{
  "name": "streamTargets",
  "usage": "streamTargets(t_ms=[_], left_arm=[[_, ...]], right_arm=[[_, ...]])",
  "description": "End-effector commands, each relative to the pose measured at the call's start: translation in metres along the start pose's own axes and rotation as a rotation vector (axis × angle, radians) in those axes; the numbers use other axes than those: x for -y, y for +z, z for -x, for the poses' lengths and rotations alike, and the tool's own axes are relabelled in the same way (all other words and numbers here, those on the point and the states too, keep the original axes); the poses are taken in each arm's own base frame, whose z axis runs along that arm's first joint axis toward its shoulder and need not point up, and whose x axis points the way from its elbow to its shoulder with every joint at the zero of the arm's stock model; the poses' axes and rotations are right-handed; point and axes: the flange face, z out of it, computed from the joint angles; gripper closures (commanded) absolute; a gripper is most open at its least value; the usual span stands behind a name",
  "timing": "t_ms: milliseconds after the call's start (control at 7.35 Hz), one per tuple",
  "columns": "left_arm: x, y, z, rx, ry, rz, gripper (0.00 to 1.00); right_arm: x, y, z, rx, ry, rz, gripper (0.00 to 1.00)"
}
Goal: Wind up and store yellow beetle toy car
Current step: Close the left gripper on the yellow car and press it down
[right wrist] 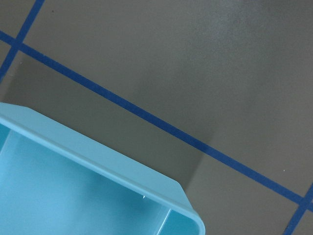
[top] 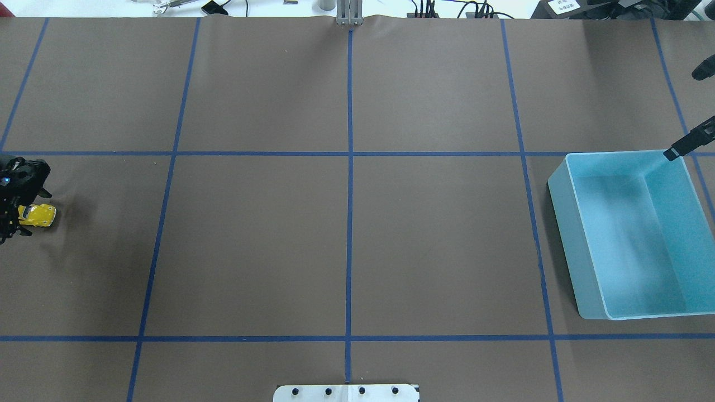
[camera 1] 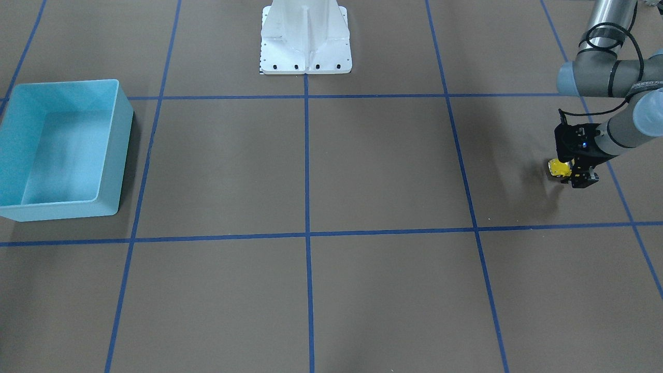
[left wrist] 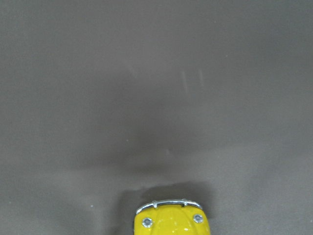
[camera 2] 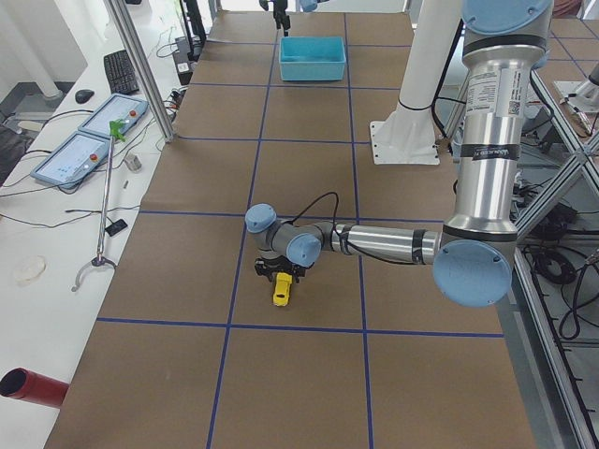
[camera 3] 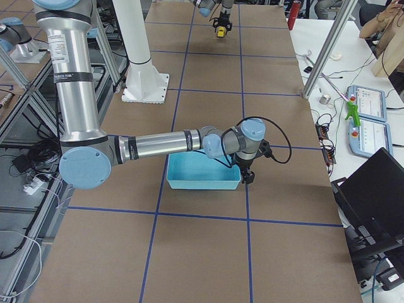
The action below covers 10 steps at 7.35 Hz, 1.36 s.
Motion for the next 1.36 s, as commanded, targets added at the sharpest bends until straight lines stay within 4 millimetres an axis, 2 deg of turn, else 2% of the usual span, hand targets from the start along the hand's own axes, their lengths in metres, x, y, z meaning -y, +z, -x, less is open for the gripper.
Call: streamTargets(t_ms=[0, 272, 408, 816, 1224], left_arm=[[0.000, 0.000, 0.000, 0.000, 0.001, 0.000, 0.40], [0.003, -0.003, 0.001, 0.028, 0.035, -0.014, 0.91], [0.005, -0.005, 0.001, 0.048, 0.056, -0.025, 1.00], [0.007, -0.012, -0.001, 0.077, 0.077, -0.042, 1.00], [-0.009, -0.013, -0.017, 0.064, 0.068, -0.114, 1.00]], right_arm=[[-0.001, 0.002, -0.001, 0.000, 0.005, 0.004, 0.00], [-0.002, 0.003, -0.003, 0.000, 0.006, 0.006, 0.00], [-0.002, 0.003, -0.003, 0.000, 0.006, 0.006, 0.00], [0.000, 0.001, -0.002, -0.008, -0.001, 0.000, 0.00], [0.001, 0.000, -0.002, -0.023, -0.025, -0.023, 0.00]])
